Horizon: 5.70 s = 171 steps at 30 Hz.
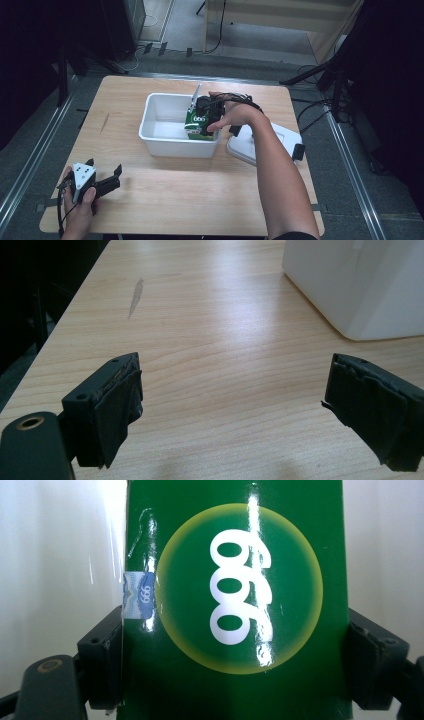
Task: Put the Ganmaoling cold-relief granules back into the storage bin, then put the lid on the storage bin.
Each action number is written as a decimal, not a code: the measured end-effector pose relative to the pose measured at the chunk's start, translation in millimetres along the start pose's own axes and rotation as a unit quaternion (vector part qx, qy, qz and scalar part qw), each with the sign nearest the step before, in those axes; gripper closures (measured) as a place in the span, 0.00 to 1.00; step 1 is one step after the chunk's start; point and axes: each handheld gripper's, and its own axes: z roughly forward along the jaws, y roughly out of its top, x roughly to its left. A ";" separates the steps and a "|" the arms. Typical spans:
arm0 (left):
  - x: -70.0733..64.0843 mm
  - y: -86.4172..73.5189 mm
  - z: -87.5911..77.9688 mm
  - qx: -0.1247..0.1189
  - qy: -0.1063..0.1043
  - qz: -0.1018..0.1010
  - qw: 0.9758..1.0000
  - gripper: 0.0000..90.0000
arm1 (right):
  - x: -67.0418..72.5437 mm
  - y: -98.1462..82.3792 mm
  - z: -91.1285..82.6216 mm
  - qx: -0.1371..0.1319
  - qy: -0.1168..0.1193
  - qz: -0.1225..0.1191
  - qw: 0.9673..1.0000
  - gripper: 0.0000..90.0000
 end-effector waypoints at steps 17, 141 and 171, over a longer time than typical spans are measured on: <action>0.0 -0.1 0.2 -0.001 0.000 -0.001 1.000 0.10 | 0.3 5.9 13.4 0.030 0.011 0.010 0.999 0.17; -1.0 0.6 0.7 0.004 0.002 0.007 1.000 0.10 | 28.1 -166.2 -63.8 -0.008 -0.095 0.133 0.987 0.59; -1.3 0.8 0.9 0.006 0.000 0.010 1.000 0.10 | 28.2 -208.9 -31.2 0.038 -0.066 0.177 0.981 0.79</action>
